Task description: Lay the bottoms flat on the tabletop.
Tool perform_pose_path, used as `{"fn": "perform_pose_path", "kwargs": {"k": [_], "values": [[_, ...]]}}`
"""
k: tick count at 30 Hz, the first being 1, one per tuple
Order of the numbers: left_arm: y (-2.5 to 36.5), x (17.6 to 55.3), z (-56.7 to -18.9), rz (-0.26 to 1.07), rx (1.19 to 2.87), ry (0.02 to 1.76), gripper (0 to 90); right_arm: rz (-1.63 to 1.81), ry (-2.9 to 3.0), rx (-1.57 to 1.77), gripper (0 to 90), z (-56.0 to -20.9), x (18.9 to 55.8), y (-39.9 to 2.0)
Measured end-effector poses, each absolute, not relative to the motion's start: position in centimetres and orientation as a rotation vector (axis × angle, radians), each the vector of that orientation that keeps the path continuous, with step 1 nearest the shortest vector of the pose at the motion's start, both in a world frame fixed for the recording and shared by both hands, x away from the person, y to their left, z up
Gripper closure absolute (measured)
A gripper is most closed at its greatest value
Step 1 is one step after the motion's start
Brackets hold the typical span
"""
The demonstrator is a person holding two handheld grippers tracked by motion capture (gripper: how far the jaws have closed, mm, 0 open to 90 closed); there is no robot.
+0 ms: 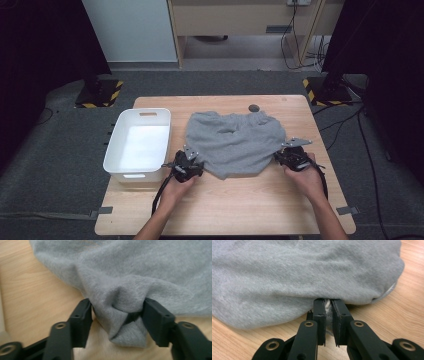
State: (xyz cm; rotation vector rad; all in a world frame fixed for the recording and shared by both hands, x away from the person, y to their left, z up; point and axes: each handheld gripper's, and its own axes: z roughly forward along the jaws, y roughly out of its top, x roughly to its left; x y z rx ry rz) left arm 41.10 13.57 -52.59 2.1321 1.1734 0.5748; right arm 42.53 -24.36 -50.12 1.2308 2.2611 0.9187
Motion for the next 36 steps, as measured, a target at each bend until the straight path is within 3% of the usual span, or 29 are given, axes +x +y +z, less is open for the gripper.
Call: {"fn": "perform_pose_path", "kwargs": {"k": [7, 15, 25, 36], "values": [[12.5, 43.7, -52.0, 0.516, 2.128, 1.153, 67.6, 0.871, 2.259, 1.240, 83.4, -49.6, 42.1, -25.5], [12.4, 44.5, -49.2, 0.478, 2.108, 1.117, 84.8, 0.883, 2.243, 1.241, 83.3, -49.1, 41.0, -27.0], [10.6, 47.5, -47.9, 0.470, 2.192, 1.084, 85.5, 0.910, 2.226, 1.264, 83.3, -49.2, 41.2, -27.4], [8.2, 50.9, -51.1, 0.430, 2.238, 1.112, 82.7, 0.904, 2.228, 1.292, 83.3, -49.9, 41.6, -28.0]]}}
